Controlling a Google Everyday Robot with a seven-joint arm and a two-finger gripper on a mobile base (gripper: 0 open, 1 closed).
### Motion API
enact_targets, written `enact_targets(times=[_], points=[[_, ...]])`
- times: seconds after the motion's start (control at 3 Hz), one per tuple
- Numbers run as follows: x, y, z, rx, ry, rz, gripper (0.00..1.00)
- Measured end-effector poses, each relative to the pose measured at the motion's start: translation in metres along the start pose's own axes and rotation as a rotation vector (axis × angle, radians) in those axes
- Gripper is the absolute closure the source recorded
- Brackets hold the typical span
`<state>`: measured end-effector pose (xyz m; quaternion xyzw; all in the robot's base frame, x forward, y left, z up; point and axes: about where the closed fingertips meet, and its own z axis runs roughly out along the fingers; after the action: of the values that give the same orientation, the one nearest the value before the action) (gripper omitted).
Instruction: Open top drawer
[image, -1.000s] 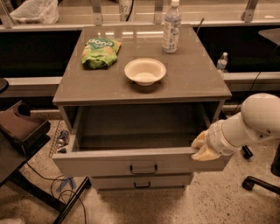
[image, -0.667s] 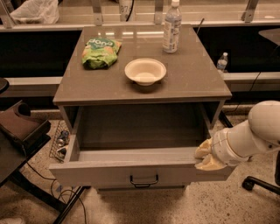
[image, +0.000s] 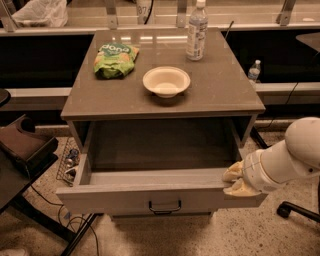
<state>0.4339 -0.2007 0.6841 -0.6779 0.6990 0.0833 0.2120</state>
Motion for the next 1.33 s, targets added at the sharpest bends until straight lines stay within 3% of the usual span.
enact_targets(times=[0.33, 0.67, 1.0, 1.33], points=[[0.007, 0.025, -0.008, -0.021, 0.010, 0.003, 1.00], [0.007, 0.025, -0.008, -0.021, 0.010, 0.003, 1.00], [0.009, 0.051, -0.021, -0.051, 0.042, -0.014, 1.00], [0.009, 0.051, -0.021, -0.051, 0.042, -0.014, 1.00]])
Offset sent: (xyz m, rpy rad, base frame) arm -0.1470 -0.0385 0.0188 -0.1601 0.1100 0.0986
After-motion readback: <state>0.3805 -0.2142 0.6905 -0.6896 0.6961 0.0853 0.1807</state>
